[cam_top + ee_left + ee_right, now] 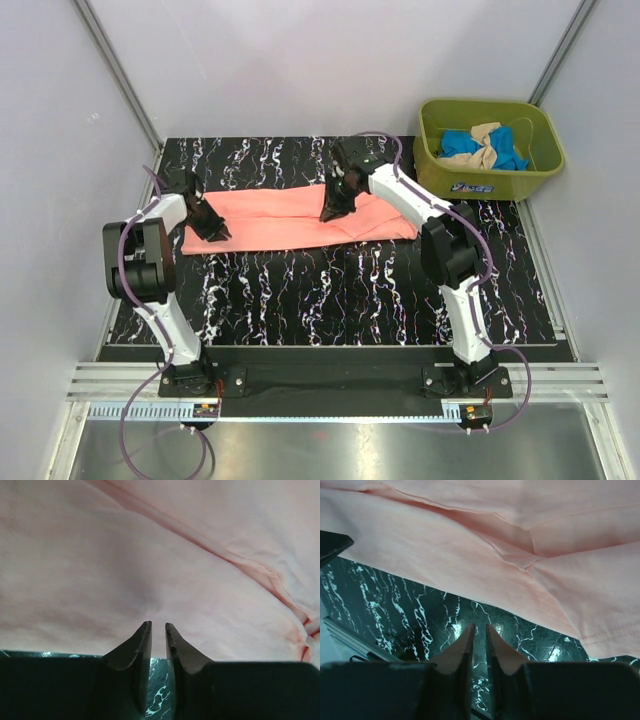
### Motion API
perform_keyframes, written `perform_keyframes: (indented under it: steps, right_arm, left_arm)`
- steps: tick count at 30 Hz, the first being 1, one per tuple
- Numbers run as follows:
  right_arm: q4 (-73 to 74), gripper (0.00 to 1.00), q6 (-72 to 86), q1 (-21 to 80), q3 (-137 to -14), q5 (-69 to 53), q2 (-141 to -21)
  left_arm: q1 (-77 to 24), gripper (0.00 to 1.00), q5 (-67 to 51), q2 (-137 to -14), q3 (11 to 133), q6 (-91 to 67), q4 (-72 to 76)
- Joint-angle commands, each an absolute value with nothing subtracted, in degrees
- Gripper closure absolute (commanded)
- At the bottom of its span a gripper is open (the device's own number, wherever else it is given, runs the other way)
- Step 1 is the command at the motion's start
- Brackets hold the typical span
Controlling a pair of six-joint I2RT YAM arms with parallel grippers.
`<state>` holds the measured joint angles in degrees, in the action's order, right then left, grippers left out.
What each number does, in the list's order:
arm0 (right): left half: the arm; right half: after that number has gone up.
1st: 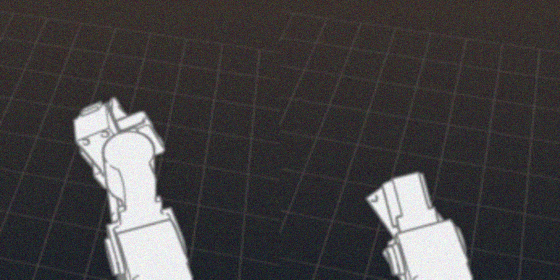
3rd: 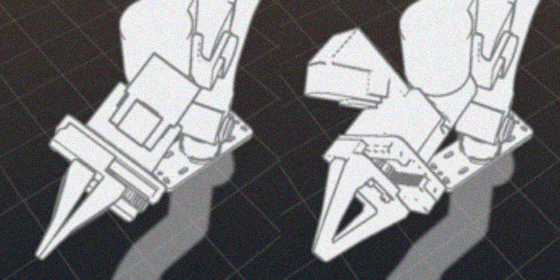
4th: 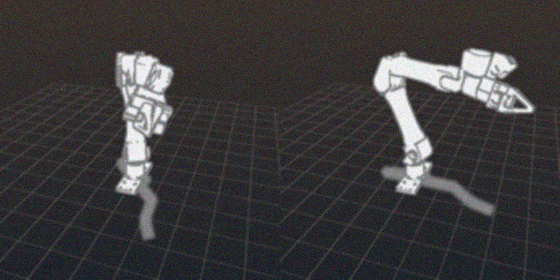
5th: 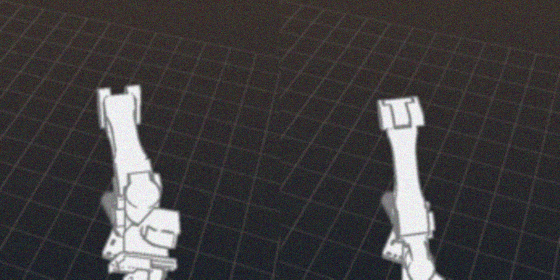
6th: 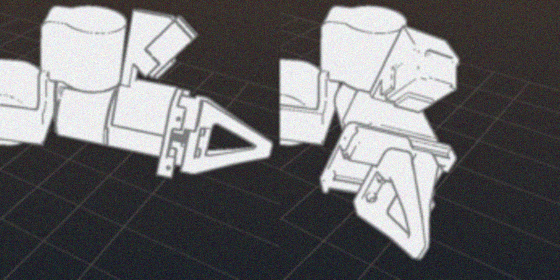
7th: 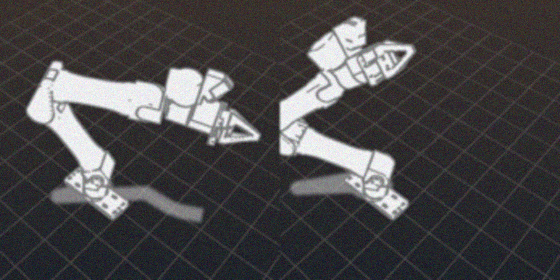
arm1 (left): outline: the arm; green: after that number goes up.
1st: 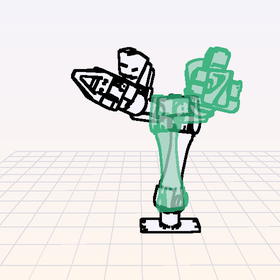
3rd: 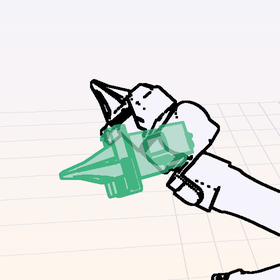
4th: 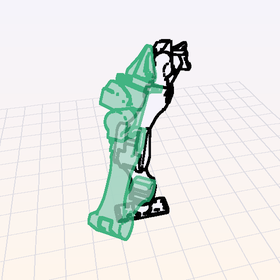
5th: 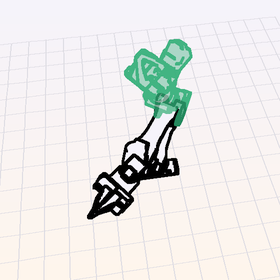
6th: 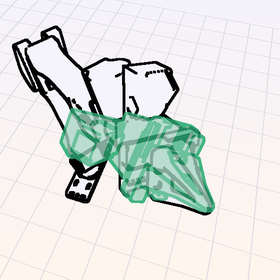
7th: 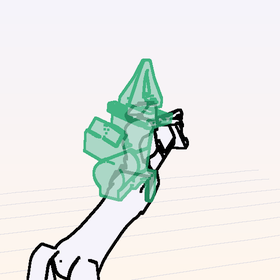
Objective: Fold and stack the t-shirts
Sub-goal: Fold the tshirt
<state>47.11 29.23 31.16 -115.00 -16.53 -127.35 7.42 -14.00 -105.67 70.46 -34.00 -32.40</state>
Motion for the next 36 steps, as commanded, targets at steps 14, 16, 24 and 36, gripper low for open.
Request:
perform_keyframes:
  steps: [14,16,24,36]
  right_arm:
    - [35.4,1.0,32.9,34.0,-106.5,-3.9,-130.5]
    - [36.0,1.0,32.6,34.0,-107.6,-2.6,-131.8]
    - [31.5,1.0,31.9,34.0,-108.7,4.1,-132.8]
    - [34.9,1.0,27.2,33.0,-126.6,9.1,-141.1]
  left_arm:
    - [7.6,0.85,-13.5,-110.0,70.6,-37.0,-31.5]
    - [7.7,0.85,-13.1,-110.0,70.1,-37.1,-31.7]
    - [8.3,0.88,-13.2,-109.5,68.4,-37.5,-31.2]
    - [8.4,0.91,-12.9,-108.4,66.5,-37.5,-30.5]
